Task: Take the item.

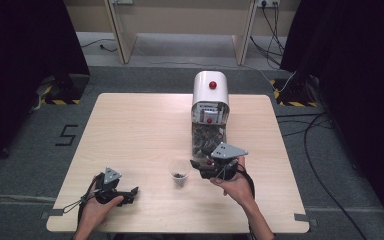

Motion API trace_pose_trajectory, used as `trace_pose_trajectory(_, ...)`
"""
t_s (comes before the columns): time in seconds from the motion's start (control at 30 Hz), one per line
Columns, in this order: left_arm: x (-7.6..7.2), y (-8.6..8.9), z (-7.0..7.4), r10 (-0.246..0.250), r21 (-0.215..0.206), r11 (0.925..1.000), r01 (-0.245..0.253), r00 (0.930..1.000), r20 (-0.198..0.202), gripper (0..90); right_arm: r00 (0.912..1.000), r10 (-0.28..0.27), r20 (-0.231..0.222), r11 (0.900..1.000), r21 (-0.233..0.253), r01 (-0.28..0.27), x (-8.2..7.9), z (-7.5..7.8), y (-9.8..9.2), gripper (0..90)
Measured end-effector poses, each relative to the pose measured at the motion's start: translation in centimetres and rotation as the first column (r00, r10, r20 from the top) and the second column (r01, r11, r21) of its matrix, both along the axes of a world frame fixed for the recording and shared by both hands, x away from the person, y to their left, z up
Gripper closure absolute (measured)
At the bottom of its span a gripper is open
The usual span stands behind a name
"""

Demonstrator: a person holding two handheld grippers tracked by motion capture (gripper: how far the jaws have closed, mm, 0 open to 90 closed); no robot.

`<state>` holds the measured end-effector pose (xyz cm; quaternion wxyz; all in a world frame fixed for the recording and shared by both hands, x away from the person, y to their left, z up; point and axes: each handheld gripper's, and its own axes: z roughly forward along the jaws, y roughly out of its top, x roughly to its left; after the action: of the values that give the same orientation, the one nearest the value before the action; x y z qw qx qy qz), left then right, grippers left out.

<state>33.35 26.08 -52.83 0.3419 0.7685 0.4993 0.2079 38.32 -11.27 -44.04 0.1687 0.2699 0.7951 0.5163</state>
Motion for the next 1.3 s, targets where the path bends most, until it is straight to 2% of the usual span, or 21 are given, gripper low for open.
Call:
trace_pose_trajectory(0.47, 0.0, 0.0, 0.0, -0.001, 0.000, 1.0000, 0.001, 1.0000, 0.000, 0.0, 0.9991, -0.042, -0.009, 0.999, 0.002, 0.042, 0.2, -0.3, -1.6, 40.2)
trace_pose_trajectory(0.7, 0.0, 0.0, 0.0, -0.002, 0.001, 1.0000, 0.002, 1.0000, 0.000, 0.0, 0.9965, -0.081, -0.020, 0.997, 0.005, 0.081, 0.4, -0.5, -2.8, 39.1)
trace_pose_trajectory(1.0, 0.0, 0.0, 0.0, -0.003, 0.002, 1.0000, 0.003, 1.0000, -0.001, 0.0, 0.9913, -0.128, -0.031, 0.992, 0.015, 0.129, 0.5, -0.5, -4.5, 37.1)
trace_pose_trajectory(1.3, 0.0, 0.0, 0.0, -0.002, 0.000, 1.0000, 0.002, 1.0000, 0.000, 0.0, 0.9841, -0.172, -0.045, 0.985, 0.002, 0.172, 0.2, -1.1, -6.3, 36.4)
